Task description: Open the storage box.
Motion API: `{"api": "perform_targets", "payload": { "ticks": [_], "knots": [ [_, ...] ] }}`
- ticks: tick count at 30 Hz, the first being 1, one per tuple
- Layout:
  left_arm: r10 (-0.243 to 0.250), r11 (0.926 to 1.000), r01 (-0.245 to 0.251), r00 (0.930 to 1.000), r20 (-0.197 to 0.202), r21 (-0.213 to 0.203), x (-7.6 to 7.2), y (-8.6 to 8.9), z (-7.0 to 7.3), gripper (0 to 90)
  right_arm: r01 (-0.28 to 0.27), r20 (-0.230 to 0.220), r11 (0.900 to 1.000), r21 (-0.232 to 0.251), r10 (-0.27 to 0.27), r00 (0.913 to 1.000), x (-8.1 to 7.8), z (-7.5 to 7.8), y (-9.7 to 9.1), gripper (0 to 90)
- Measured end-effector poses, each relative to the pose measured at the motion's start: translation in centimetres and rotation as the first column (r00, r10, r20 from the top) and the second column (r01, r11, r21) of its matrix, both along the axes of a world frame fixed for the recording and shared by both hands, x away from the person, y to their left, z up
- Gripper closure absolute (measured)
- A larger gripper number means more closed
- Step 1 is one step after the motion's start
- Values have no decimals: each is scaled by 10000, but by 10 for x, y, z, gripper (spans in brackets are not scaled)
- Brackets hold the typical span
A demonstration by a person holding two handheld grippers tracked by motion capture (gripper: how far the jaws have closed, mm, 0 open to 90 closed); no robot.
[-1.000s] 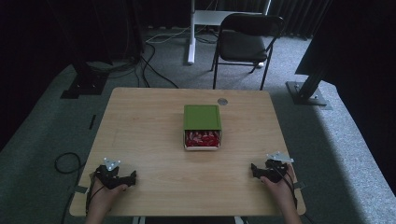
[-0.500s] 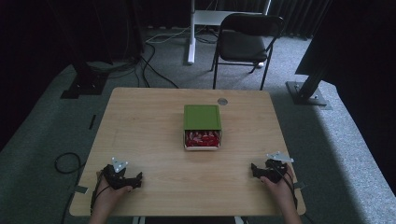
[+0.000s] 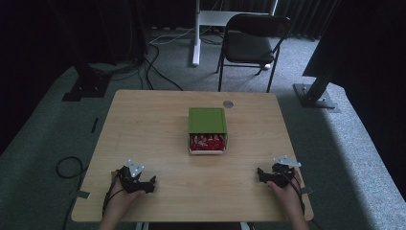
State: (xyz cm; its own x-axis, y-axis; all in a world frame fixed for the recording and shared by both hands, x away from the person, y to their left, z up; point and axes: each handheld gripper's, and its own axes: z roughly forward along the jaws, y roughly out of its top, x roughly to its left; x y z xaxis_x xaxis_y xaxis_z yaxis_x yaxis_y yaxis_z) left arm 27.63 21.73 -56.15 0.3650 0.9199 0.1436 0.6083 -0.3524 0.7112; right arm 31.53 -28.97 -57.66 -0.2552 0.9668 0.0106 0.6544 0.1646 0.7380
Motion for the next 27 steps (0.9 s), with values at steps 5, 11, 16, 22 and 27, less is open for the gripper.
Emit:
{"api": "perform_targets", "payload": {
  "ticks": [5, 11, 16, 22, 27],
  "knots": [
    [-373, 9991, 370, 9992, 148, 184, 2, -10, 3, 60, 0, 1, 10000, -1, 0, 10000, 0, 0, 0, 106],
    [-687, 9961, 664, 9969, 394, 587, 4, -23, 7, 60, 1, 0, 10000, 2, -1, 10000, 0, 0, 0, 106],
    [-1031, 9913, 973, 9927, 633, 887, 6, -35, 10, 60, 2, 2, 10000, 3, -2, 10000, 0, 0, 0, 106],
    [-1529, 9837, 1451, 9858, 696, 1058, 9, -50, 13, 60, 0, 0, 10000, 1, 0, 10000, 0, 0, 0, 106],
    [-1993, 9708, 1864, 9770, 756, 1509, 11, -63, 13, 60, -1, 2, 10000, 0, 1, 10000, 0, 0, 0, 106]
  ]
}}
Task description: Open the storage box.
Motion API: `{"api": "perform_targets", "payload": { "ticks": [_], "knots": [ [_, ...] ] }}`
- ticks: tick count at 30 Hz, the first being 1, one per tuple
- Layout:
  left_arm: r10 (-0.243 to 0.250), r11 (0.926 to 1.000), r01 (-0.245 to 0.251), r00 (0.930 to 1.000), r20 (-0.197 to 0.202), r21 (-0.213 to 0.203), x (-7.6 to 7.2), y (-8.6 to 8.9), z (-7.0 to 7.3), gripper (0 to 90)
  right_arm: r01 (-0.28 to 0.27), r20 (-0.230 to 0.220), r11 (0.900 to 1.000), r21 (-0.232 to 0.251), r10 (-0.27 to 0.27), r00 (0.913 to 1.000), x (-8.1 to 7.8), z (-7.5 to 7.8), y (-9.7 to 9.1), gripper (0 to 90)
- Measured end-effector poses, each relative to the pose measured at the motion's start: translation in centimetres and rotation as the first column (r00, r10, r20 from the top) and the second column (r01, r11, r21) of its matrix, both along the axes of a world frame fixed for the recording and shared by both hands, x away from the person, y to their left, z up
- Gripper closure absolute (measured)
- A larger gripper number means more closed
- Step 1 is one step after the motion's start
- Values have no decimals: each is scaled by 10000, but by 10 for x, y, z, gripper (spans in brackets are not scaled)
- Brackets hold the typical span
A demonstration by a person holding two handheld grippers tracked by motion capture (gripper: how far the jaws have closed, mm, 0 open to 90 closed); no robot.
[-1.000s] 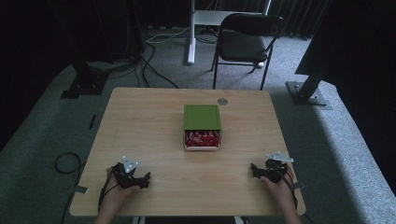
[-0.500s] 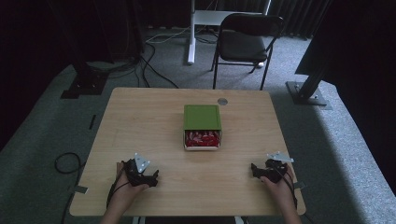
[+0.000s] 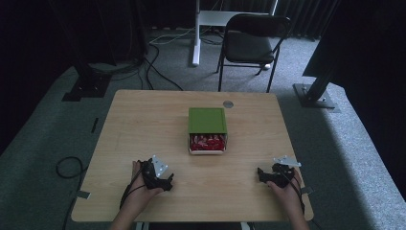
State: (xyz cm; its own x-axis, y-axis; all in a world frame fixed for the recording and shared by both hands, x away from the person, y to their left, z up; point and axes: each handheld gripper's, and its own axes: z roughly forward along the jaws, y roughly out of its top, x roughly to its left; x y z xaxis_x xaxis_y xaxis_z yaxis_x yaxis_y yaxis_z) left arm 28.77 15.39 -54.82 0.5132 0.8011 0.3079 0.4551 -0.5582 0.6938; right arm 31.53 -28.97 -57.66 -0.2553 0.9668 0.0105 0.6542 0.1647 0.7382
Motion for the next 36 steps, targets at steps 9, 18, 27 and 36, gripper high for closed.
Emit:
{"api": "perform_targets", "payload": {
  "ticks": [9, 18, 27, 36],
  "knots": [
    [-563, 9982, 560, 9982, 182, 201, 5, -22, 3, 60, 8, -2, 10000, 4, -8, 10000, 0, 0, 0, 105],
    [-1212, 9906, 1164, 9904, 659, 720, 8, -45, 8, 60, 6, -1, 10000, 6, -6, 10000, 0, 0, 0, 105],
    [-2077, 9711, 1900, 9709, 1190, 1444, 10, -67, 12, 60, 19, -13, 10000, 13, -19, 10000, 0, 0, 0, 106],
    [-3052, 9330, 2577, 9364, 1730, 2512, 9, -86, 13, 69, 14, -6, 10000, 11, -14, 10000, 0, 0, 0, 105]
  ]
}}
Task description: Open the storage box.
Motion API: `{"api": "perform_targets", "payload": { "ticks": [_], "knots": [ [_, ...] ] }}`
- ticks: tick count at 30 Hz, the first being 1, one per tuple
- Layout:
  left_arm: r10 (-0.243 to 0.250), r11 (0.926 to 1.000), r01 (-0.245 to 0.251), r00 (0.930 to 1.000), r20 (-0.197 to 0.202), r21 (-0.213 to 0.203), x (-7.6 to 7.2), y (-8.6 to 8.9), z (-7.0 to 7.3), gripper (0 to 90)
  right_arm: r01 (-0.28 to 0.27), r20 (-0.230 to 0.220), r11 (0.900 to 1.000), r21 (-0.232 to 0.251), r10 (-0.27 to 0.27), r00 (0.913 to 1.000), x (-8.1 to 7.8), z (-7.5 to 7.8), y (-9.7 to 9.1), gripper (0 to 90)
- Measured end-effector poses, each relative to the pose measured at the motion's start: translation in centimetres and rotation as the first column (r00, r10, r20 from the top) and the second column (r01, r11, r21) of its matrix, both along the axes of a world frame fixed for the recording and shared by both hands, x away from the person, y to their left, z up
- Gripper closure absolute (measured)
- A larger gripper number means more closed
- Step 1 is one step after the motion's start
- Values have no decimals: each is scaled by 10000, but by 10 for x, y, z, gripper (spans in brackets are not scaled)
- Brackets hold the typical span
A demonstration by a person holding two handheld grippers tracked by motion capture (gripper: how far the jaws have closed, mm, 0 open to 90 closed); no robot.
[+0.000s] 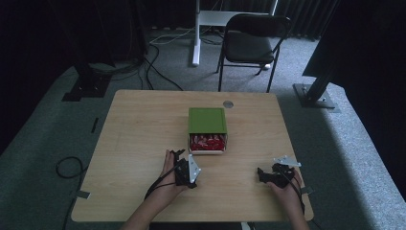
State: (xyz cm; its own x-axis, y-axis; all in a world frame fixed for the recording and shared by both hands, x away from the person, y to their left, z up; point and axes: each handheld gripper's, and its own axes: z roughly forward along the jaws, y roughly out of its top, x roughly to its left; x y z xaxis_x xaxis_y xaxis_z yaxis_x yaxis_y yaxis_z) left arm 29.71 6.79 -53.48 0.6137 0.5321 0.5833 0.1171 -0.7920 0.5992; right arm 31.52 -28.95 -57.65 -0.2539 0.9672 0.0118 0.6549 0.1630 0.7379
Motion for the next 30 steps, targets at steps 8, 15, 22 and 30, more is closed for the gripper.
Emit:
{"api": "perform_targets", "payload": {
  "ticks": [8, 15, 22, 30],
  "knots": [
    [-699, 9951, 650, 9953, 662, 743, 3, -14, 0, 147, -1, -1, 10000, 0, 1, 10000, 0, 0, 0, 106],
    [-1524, 9795, 1375, 9837, 954, 1470, 6, -23, -3, 222, 2, -5, 10000, 0, -2, 10000, 0, 0, 0, 106],
    [-1913, 9687, 1724, 9770, 946, 1785, 12, -29, -6, 275, 2, -2, 10000, 4, -2, 10000, 0, 0, 0, 106],
    [-1902, 9675, 1759, 9796, 644, 1814, 19, -32, -8, 281, 1, -1, 10000, 4, -1, 10000, 0, 0, 0, 106]
  ]
}}
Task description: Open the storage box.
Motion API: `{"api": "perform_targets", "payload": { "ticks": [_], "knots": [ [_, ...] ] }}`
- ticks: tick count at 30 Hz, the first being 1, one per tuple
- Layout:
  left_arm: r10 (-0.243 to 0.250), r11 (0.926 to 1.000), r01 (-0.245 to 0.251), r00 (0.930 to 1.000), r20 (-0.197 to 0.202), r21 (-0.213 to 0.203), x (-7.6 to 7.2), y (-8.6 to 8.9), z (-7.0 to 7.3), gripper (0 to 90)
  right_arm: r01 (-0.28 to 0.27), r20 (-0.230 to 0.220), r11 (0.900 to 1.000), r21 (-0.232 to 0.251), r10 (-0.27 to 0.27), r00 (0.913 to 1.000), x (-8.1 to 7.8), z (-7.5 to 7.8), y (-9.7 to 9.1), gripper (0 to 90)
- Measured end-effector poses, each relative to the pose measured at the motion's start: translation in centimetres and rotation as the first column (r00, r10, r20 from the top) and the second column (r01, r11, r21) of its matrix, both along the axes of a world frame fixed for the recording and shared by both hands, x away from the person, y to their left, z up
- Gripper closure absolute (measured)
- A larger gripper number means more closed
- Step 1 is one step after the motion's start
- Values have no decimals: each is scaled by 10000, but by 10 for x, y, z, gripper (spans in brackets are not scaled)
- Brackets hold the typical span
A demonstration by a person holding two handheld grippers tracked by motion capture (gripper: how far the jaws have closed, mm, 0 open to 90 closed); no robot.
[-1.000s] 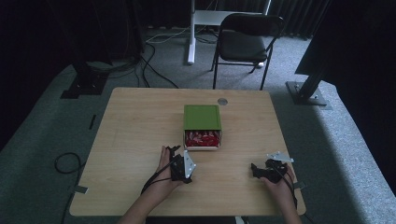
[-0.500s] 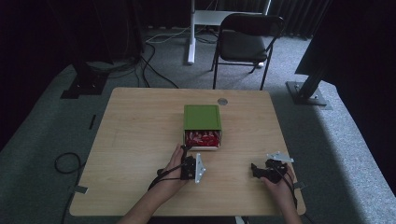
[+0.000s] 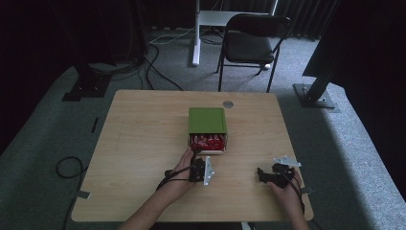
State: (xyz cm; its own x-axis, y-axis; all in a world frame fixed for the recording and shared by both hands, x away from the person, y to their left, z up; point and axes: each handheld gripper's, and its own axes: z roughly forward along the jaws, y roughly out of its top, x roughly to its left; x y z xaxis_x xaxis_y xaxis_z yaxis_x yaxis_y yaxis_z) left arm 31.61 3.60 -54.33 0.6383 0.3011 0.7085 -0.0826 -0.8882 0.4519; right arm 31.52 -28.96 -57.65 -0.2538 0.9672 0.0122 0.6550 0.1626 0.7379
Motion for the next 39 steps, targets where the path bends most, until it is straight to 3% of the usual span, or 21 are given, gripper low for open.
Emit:
{"api": "perform_targets", "payload": {
  "ticks": [1, 5, 12, 14, 16, 20, 23, 26, 28, 31, 33, 35, 39],
  "knots": [
    [21, 9999, -22, 10000, -74, -105, 1, 0, -1, 282, 0, -1, 10000, 1, 0, 10000, 0, 0, 0, 105],
    [56, 9998, -54, 9999, -128, 192, 5, 0, -3, 282, 4, -2, 10000, 0, -4, 10000, 0, 0, 0, 106],
    [-174, 9974, 154, 9995, 265, 707, 8, -5, -6, 316, 8, -1, 10000, 0, -8, 10000, 0, 0, 0, 106],
    [-227, 9951, 183, 9988, 441, 973, 8, -6, -6, 379, 10, -1, 10000, 2, -10, 10000, 0, 0, 0, 106],
    [-300, 9924, 216, 9972, 679, 1213, 8, -7, -7, 421, 6, 0, 10000, -2, -6, 10000, 0, 0, 0, 106],
    [-351, 9873, 177, 9935, 1079, 1578, 9, -10, -13, 424, 9, -3, 10000, -1, -9, 10000, 0, 0, 0, 106],
    [-236, 9867, 30, 9919, 1250, 1623, 10, -11, -15, 457, 6, 2, 10000, -2, -6, 10000, 0, 0, 0, 106],
    [-146, 9802, -177, 9868, 1612, 1972, 12, -11, -17, 501, 5, 2, 10000, -2, -5, 10000, 0, 0, 0, 106],
    [-113, 9812, -212, 9859, 1668, 1919, 13, -11, -18, 513, 8, -1, 10000, -1, -8, 10000, 0, 0, 0, 106],
    [-148, 9769, -289, 9794, 2015, 2119, 14, -11, -20, 564, 9, 0, 10000, -2, -9, 10000, 0, 0, 0, 106],
    [-197, 9712, -379, 9711, 2380, 2352, 14, -11, -21, 616, 6, -1, 10000, -6, -6, 10000, 0, 0, 0, 106],
    [-114, 9712, -506, 9662, 2574, 2330, 14, -12, -21, 670, 5, 2, 10000, -3, -5, 10000, 0, 0, 0, 106],
    [19, 9740, -550, 9720, 2349, 2197, 15, -13, -18, 701, 5, 2, 10000, -4, -5, 10000, 0, 0, 0, 106]
  ]
}}
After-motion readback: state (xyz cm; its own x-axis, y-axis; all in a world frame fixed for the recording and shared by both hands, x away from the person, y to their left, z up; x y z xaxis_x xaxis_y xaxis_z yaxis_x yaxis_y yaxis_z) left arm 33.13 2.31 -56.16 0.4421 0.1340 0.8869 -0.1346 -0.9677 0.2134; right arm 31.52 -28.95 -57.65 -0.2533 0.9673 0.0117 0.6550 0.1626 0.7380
